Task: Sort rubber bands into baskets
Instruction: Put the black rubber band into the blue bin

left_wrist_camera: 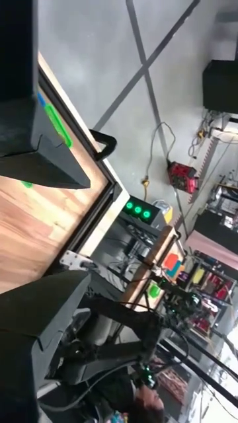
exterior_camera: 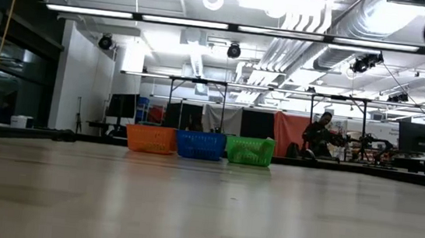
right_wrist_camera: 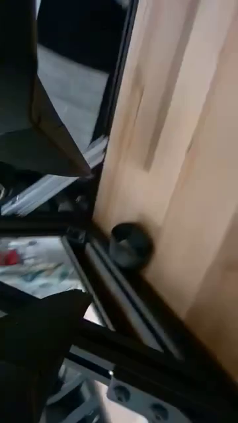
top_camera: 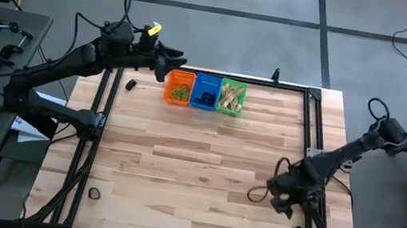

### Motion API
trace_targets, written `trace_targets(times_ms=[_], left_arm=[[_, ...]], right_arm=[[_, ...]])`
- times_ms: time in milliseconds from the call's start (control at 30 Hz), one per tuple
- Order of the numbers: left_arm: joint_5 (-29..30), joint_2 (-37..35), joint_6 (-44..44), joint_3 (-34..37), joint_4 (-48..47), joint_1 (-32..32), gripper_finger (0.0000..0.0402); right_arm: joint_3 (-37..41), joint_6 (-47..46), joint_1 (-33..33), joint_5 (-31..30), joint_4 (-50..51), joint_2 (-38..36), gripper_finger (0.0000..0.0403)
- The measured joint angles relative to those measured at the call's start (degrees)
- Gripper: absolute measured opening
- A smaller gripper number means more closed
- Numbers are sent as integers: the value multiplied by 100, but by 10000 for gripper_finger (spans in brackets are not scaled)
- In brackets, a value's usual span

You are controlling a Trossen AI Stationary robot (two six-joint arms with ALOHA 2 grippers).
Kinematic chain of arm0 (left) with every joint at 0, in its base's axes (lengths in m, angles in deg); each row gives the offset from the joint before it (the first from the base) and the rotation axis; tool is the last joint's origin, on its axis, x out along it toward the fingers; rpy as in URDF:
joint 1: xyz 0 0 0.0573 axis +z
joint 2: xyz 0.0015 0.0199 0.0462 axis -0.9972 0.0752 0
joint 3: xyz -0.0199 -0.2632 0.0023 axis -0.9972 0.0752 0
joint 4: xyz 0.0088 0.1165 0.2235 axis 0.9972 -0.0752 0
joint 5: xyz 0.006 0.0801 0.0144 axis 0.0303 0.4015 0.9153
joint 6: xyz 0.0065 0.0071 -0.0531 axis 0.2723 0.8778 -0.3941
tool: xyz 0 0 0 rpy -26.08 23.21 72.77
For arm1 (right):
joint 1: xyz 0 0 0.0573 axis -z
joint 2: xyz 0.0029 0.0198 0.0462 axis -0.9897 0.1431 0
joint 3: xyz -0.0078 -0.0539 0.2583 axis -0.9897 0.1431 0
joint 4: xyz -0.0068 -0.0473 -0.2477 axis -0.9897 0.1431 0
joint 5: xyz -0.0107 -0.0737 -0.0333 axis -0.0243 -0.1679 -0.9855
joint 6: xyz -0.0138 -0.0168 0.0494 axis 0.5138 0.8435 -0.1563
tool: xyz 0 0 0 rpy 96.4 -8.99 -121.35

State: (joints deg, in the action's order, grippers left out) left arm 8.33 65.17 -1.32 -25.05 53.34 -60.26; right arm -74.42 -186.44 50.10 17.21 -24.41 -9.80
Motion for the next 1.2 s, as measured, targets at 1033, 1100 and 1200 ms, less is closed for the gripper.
trace_targets(times_ms=[1033,1100,1200], left_arm=[[0,81,-195,0,0,0,207],[0,81,-195,0,0,0,207],[0,81,-165,0,0,0,207]], right_arm=[[74,2989,-1036,1413,-1566,3281,235],[40,3000,-1136,1399,-1575,3285,199],[5,2996,-1263,1393,-1600,3288,129]])
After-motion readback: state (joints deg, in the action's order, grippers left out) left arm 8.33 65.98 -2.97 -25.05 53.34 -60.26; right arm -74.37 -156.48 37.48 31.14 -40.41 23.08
